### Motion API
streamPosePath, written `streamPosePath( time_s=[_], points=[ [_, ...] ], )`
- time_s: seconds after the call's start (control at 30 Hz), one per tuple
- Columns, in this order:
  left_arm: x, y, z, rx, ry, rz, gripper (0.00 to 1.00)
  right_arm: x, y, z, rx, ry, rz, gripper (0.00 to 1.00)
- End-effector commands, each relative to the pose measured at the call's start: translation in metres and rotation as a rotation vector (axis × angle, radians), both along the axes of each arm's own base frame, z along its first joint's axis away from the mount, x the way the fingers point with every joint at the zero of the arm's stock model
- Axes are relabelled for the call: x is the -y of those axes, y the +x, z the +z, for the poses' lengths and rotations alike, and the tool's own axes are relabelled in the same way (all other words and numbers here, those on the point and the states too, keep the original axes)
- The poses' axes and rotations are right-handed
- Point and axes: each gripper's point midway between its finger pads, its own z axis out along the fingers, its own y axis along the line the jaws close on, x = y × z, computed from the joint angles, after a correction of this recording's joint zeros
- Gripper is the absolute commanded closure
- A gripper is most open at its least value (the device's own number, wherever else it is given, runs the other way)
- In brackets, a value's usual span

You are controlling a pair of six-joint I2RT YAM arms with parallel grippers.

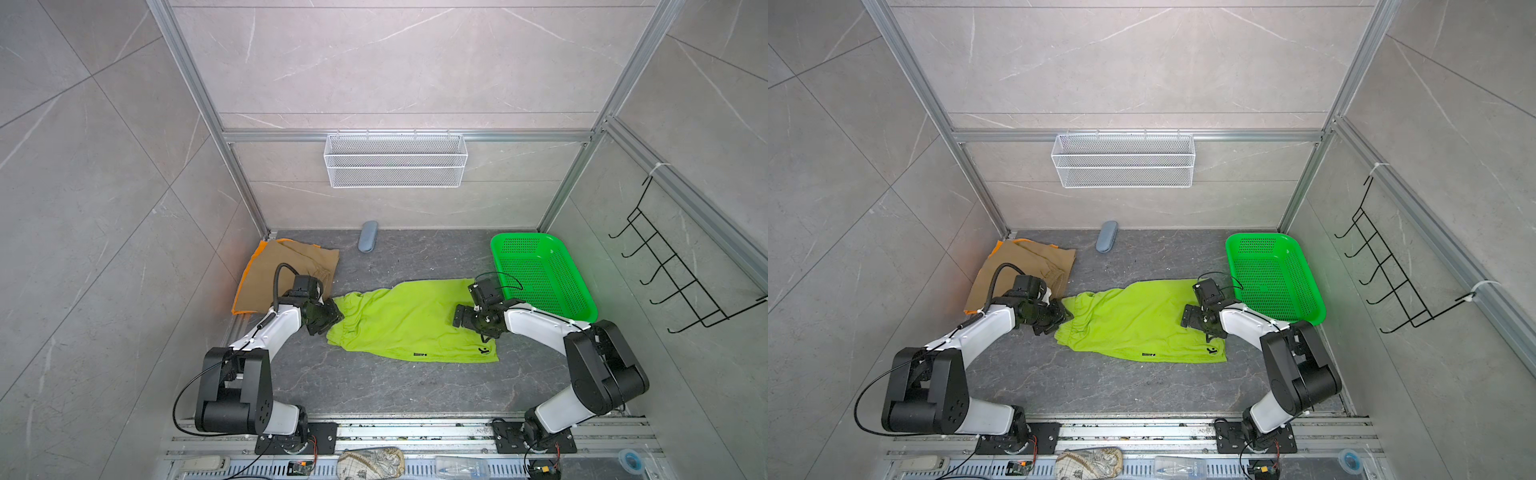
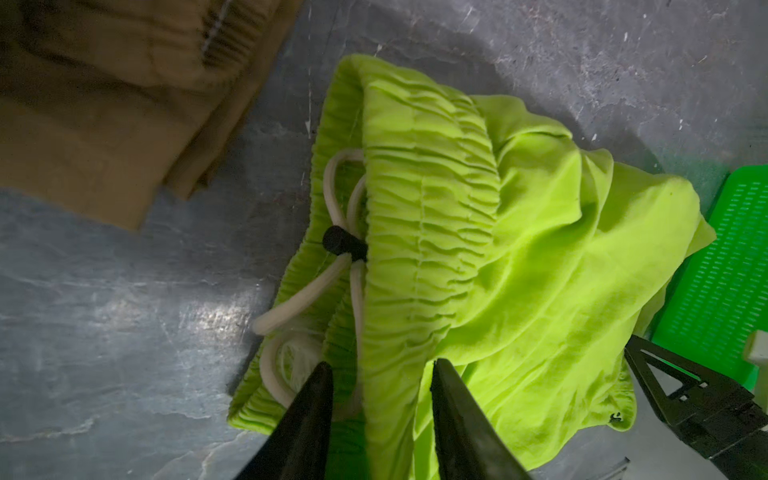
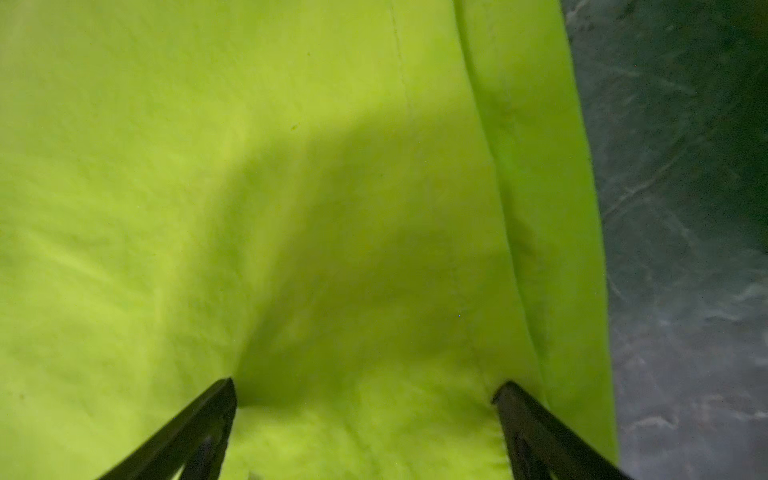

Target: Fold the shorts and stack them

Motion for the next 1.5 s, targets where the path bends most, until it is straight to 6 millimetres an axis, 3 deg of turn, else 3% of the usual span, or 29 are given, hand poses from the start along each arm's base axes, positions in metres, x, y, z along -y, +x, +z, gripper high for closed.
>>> streamPosePath(
  time_s=[0.0,0.4,0.63,0.87,1.0,1.17,1.33,1.47],
  points=[
    [0.000,0.000,0.003,-0.005,-0.012,0.007,0.54,0.002,0.003,0.008,0.011,0.004,-0.005,0.01],
    [-0.014,-0.026,-0.028,-0.162,0.078,-0.036,0.35,0.018,-0.001,0.003,0.007,0.029,-0.032,0.01],
    [-0.021,-0.033,-0.035,-0.216,0.154,-0.053,0.01,0.018,0.001,-0.007,-0.009,0.043,-0.037,0.00],
    [-0.005,-0.034,-0.053,-0.263,0.240,-0.135,0.02,0.015,0.002,-0.012,-0.020,0.057,-0.043,0.00],
    [-0.001,-0.040,-0.065,-0.315,0.272,-0.181,0.10,0.015,0.002,-0.011,-0.012,0.062,-0.045,0.01],
    [0.000,-0.047,-0.073,-0.363,0.428,-0.308,0.32,0.014,0.004,-0.010,-0.012,0.065,-0.047,0.00],
    [0.007,-0.058,-0.086,-0.419,0.475,-0.383,0.55,0.012,0.006,-0.011,-0.013,0.073,-0.048,0.00],
    [0.013,-0.060,-0.088,-0.423,0.472,-0.395,0.89,0.012,0.006,-0.012,-0.013,0.079,-0.051,0.01]
  ],
)
